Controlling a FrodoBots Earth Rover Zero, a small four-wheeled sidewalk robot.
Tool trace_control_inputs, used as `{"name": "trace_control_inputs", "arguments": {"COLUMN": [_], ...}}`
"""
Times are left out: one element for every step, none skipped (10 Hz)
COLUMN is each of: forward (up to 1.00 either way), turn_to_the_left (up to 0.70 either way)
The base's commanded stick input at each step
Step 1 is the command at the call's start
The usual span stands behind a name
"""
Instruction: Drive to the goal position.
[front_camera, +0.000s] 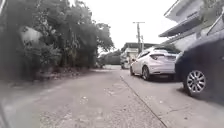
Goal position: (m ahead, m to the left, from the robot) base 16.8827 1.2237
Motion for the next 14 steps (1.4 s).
{"name": "trace_control_inputs", "arguments": {"forward": [0.85, 0.85, 0.85, 0.85, 0.85, 0.85, 0.85, 0.85, 0.85, 0.85, 0.85, 0.85, 0.85, 0.85], "turn_to_the_left": [0.00, 0.00, -0.18, -0.34, -0.34, -0.34, -0.10, 0.00, 0.00, 0.00, 0.00, 0.00, 0.00, 0.00]}}
